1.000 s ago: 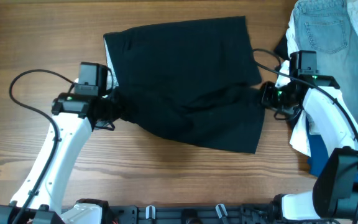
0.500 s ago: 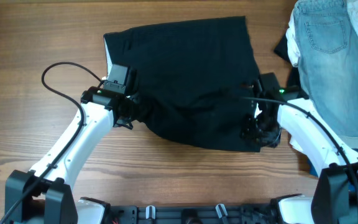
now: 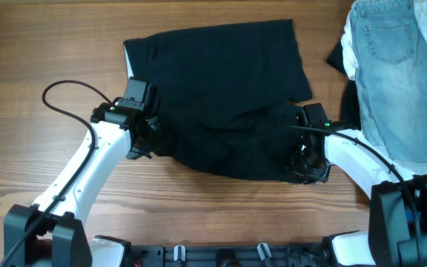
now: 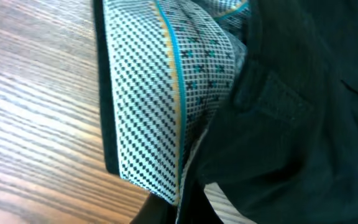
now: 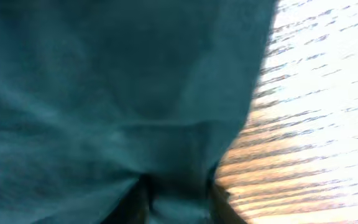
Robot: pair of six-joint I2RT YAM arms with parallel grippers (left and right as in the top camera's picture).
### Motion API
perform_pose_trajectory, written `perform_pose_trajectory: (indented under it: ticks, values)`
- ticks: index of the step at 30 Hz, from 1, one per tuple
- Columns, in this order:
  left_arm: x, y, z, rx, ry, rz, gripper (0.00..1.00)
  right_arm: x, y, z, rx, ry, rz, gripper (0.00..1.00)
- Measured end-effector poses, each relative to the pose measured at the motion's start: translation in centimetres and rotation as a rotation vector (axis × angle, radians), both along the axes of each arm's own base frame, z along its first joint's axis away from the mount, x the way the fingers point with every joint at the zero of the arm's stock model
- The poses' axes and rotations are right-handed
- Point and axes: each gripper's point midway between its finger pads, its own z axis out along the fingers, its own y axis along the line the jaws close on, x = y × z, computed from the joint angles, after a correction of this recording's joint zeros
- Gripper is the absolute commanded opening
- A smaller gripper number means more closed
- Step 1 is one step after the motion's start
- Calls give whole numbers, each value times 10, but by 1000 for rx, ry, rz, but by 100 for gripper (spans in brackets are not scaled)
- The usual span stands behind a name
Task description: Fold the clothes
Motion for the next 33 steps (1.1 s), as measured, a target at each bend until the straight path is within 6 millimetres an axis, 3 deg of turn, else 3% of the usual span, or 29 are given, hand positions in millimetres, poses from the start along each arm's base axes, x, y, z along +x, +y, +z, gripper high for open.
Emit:
perform_pose_trajectory:
  ticks: [2,7,9,12,15,19,21,23,27,30,33]
  values:
    - [0,3,6,10,-20,3,4,1,2,0,10,-3,1,4]
    - [-3,19,47,61,-158,24,4,-3,1,11,2,51,1,4]
    - [-10,25,67,69,-198,36,4,11,1,36,12,33,15,4]
    - [-13,32,116,43,-344,64,4,41,-1,103,42,-109,36,4]
    - [-29,36,154,8,-471,71,4,42,-7,158,64,-222,49,4]
    - [-54,41,167,-5,-506,75,4,35,-9,205,80,-346,74,4]
    - [-61,43,168,-7,-504,80,4,50,-7,222,87,-462,96,4]
    - [-62,44,167,-6,-501,83,4,79,-3,236,95,-592,133,4]
    - [-62,47,152,16,-416,123,4,149,17,236,153,-749,229,4]
    - [-64,51,134,50,-311,183,4,190,38,203,216,-750,295,4]
    - [-56,61,116,127,-231,272,4,225,67,154,259,-730,375,4]
